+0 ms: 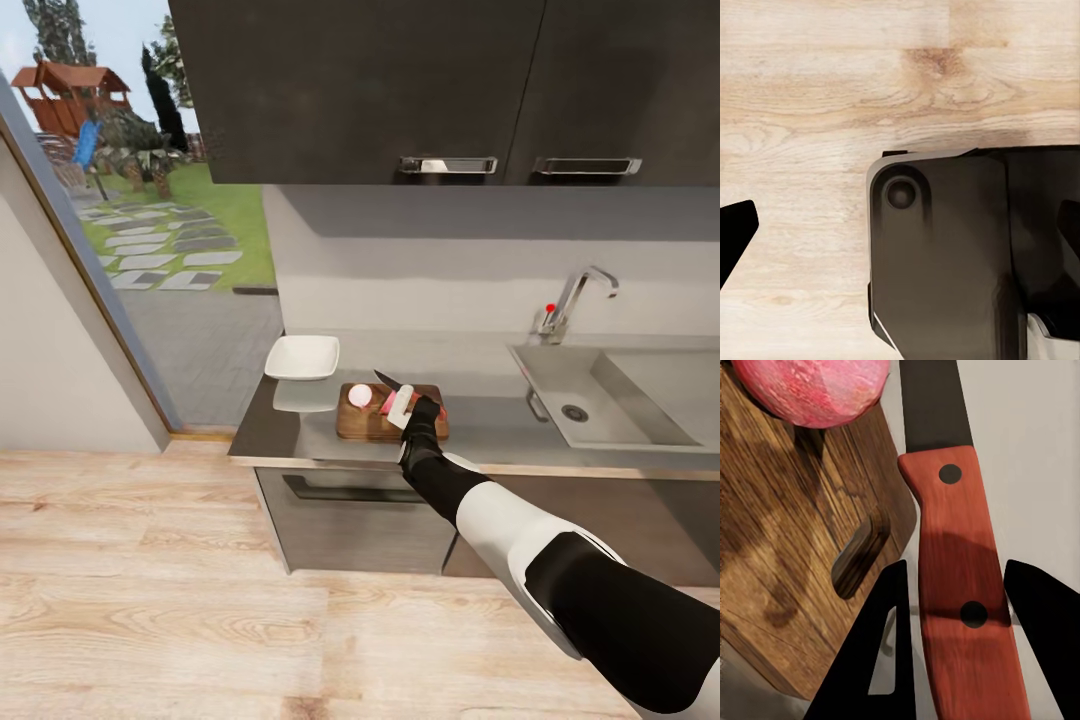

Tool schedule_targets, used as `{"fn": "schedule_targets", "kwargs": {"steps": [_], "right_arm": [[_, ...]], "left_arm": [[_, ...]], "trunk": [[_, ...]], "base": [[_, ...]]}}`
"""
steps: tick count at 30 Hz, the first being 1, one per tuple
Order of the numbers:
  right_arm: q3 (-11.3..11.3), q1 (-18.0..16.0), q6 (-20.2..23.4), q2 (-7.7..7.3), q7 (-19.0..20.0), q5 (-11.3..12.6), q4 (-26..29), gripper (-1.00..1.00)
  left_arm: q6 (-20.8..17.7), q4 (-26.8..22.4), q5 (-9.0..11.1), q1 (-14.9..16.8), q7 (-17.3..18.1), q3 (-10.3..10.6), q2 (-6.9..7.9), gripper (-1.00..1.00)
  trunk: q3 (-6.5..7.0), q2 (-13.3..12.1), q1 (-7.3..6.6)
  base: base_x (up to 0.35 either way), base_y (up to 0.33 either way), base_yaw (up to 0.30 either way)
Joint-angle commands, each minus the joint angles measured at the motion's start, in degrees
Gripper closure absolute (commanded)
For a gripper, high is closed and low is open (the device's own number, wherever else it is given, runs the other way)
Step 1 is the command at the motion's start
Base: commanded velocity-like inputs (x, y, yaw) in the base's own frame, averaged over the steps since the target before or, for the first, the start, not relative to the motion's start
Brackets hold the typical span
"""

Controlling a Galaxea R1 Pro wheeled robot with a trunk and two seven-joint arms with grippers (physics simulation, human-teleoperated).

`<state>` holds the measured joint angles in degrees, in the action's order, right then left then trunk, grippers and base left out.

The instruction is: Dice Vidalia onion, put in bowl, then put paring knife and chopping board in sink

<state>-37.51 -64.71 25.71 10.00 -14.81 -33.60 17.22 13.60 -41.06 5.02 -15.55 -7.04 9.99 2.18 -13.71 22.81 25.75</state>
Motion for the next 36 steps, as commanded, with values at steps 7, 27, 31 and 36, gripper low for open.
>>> {"fn": "schedule_targets", "kwargs": {"steps": [7, 27, 31, 36], "right_arm": [[-0.37, -0.06, 0.48, 0.00, -0.04, -0.24, -0.06, 1.00], [-0.45, -0.06, 0.39, 0.00, -0.13, -0.33, 0.01, 1.00], [-0.45, -0.06, 0.39, 0.00, -0.13, -0.33, 0.01, 1.00], [-0.45, -0.06, 0.39, 0.00, -0.13, -0.33, 0.01, 1.00]], "left_arm": [[0.12, -0.07, 0.52, -0.01, -0.51, 0.46, 0.10, -1.00], [0.11, -0.07, 0.52, -0.01, -0.51, 0.46, 0.10, -1.00], [0.11, -0.07, 0.52, -0.01, -0.51, 0.46, 0.10, -1.00], [0.13, -0.07, 0.52, 0.01, -0.51, 0.46, 0.10, -1.00]], "trunk": [[-0.25, 0.11, 0.03], [-0.31, 0.11, 0.03], [-0.31, 0.11, 0.03], [-0.31, 0.11, 0.03]], "base": [[0.000, 0.000, 0.000], [0.000, 0.097, 0.000], [0.000, 0.034, 0.000], [0.000, 0.015, 0.000]]}}
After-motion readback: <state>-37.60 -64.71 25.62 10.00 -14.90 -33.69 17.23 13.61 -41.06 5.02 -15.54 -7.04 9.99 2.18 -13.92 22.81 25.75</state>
